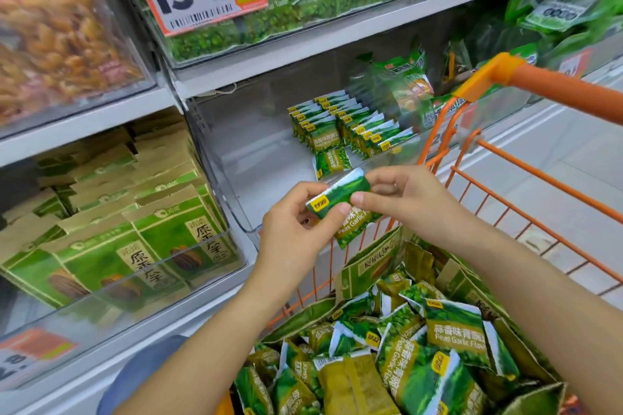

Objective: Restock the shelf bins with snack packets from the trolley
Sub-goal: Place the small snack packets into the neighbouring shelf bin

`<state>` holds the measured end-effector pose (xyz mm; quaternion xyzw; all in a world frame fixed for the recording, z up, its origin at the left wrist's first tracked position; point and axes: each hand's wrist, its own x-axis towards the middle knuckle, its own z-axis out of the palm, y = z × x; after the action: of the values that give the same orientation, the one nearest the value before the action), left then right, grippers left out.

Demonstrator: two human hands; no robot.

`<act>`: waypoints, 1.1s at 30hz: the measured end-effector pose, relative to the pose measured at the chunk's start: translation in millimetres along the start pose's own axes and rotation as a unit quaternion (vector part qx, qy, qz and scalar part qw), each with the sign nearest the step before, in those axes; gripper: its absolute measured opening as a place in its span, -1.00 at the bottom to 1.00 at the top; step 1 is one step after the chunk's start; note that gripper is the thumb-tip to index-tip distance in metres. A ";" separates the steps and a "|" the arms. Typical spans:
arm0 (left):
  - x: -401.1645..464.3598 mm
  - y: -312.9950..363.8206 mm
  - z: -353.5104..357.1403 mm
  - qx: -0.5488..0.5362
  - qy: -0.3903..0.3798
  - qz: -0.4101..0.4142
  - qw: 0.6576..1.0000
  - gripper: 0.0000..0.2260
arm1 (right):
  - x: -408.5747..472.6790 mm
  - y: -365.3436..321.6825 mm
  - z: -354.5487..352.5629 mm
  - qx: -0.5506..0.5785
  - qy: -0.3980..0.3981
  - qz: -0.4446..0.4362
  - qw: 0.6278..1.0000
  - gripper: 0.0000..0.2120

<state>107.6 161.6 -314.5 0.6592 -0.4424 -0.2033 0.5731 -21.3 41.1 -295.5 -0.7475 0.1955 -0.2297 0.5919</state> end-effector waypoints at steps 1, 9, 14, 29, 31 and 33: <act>1.3 1.2 -0.5 0.000 0.008 -0.006 1.000 -0.89 | 0.3 0.8 1.2 -0.002 0.009 -0.003 1.000 -0.91; 57.9 31.0 -19.7 -0.031 0.120 -0.034 0.992 -0.91 | 2.1 6.6 -15.2 -0.230 0.193 -0.054 0.952 -0.81; 77.4 48.0 2.9 -0.071 -0.055 -0.135 0.987 -0.92 | 9.9 -1.4 -22.0 0.117 0.168 -0.001 0.979 -0.69; 168.9 -34.8 25.9 0.324 -0.129 -0.346 0.871 -0.61 | 13.0 4.5 -31.4 0.090 0.273 0.000 0.958 -0.79; 172.5 -43.0 29.7 0.318 -0.132 -0.361 0.867 -0.67 | 12.3 5.3 -31.9 0.090 0.271 0.000 0.958 -0.78; 174.8 -50.6 31.1 0.287 -0.126 -0.376 0.872 -0.70 | 13.2 5.5 -31.9 0.094 0.268 0.003 0.959 -0.78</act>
<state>193.2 -1.4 -328.1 0.8802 -0.2685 -0.3483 0.1783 -29.0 7.0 -293.2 -0.5990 0.3271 -0.4369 0.5859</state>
